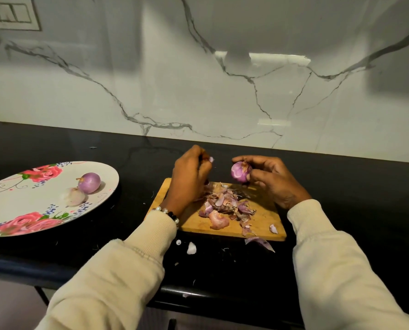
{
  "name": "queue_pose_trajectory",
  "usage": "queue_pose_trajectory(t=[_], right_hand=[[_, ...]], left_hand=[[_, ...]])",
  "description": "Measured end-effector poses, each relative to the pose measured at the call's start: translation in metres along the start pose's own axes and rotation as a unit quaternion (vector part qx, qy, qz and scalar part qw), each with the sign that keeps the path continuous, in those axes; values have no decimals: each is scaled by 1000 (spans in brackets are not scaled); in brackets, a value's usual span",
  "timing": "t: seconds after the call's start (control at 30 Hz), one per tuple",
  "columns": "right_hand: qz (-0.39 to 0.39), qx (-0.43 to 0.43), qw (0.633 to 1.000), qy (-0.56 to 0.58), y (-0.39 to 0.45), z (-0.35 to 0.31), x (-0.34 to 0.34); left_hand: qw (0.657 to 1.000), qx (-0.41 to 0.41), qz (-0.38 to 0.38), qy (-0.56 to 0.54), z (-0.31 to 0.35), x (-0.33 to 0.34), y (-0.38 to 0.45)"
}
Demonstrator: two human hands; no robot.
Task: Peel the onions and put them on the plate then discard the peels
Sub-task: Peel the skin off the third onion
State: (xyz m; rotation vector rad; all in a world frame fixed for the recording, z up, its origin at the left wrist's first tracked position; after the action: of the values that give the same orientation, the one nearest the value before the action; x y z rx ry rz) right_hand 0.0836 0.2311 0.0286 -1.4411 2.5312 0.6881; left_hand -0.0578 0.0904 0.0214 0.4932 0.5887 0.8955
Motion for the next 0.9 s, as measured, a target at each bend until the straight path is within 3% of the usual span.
queue_pose_trajectory(t=[0.07,0.13,0.3,0.5,0.7,0.9], right_hand=[[5,0,1000,9,0,-1,0],[4,0,1000,5,2,0,1],[9,-4,1000,-5,5,4,0],[18,-4,1000,-24,5,3,1],[24,-12,999,-38,3,-1,3],[25,-17,999,-37,3,-1,3]], left_hand=[[1000,-11,19,8,-3,-1,2],[1000,-11,-8,23,-5,2,-1],[996,56,-25,63,-3,4,-3],[997,56,-18,45,4,5,-3],[999,-25,-37,-30,6,5,-6],[998,-27,-31,-47,9,7,-7]])
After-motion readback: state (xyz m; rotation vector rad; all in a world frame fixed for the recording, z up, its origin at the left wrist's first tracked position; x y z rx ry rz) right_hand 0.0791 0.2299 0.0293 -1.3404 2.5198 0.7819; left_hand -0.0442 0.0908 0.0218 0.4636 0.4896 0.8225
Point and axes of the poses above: each hand's wrist, its own y-axis towards the middle knuckle, its own x-axis out of the palm, z = x × y, the point moved 2 cm from there along y, towards the middle knuckle, and after that the axes turned 11 degrees about -y, right-handed, at the moved point
